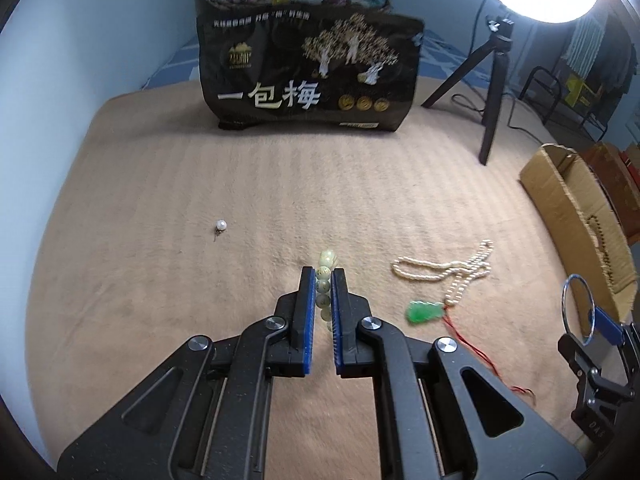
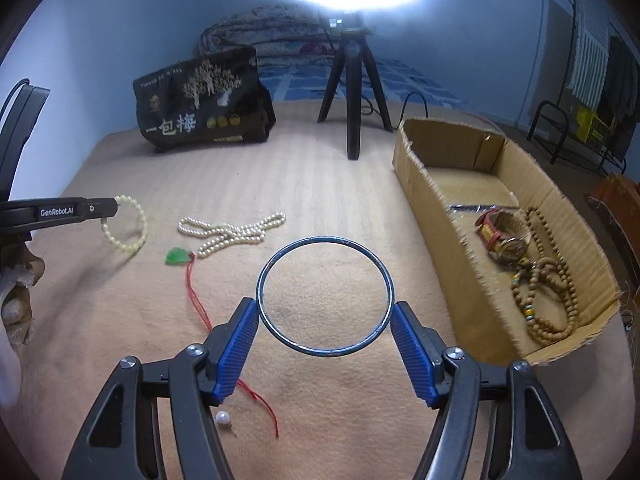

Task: Organize jewelry
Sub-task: 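Carry the bracelet with the left tool while the right tool carries the bangle over the box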

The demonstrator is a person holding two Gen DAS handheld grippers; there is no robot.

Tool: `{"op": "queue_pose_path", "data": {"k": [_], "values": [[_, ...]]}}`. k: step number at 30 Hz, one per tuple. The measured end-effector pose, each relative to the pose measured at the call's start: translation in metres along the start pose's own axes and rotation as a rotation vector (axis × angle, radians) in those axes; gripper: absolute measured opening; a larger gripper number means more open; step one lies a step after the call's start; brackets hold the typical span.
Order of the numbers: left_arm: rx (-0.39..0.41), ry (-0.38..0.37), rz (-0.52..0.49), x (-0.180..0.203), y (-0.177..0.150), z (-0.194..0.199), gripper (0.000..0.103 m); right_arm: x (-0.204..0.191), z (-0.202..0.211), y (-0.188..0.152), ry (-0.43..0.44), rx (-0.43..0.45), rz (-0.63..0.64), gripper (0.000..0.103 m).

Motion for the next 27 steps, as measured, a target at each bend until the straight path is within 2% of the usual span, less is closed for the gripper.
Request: {"op": "queue_pose_path", "data": {"k": [11,19,27], "values": [[0.062,-0.065,0.001,0.035,0.002,0.061,0.005,0.029,0.052,0.020,0.022,0.061,-0.001,0.070],[0.120,-0.145,0.001,0.084,0.011,0.101,0.005,0.068,0.077,0.038,0.025,0.091,-0.023,0.070],[0.147,-0.209,-0.047,0.146,0.020,0.113,0.005,0.114,0.087,0.046,0.012,0.096,-0.063,0.070]]}}
Point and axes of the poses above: each gripper's, at about its wrist camera, not at the fingertips, and z roughly against the way its jaws point, x to its right, y to its top, the point moved 5 cm from there along -z, roughly the way its jaws point, and after that the axes turned 3 degrees about y, right-handed, at the moved point
